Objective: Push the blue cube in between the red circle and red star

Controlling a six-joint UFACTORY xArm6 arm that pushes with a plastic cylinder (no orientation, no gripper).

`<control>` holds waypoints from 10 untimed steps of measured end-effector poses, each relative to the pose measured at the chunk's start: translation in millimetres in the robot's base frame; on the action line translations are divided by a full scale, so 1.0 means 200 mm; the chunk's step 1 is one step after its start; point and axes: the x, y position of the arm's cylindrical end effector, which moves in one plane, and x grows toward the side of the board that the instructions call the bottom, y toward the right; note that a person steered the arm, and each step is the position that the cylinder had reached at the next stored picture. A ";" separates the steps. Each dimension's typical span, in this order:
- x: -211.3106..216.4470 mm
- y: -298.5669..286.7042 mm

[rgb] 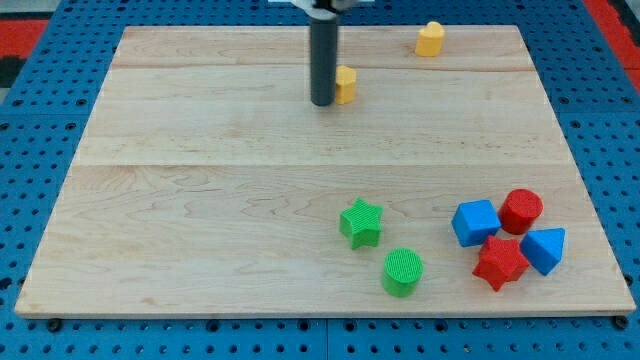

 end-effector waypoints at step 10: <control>1.06 0.85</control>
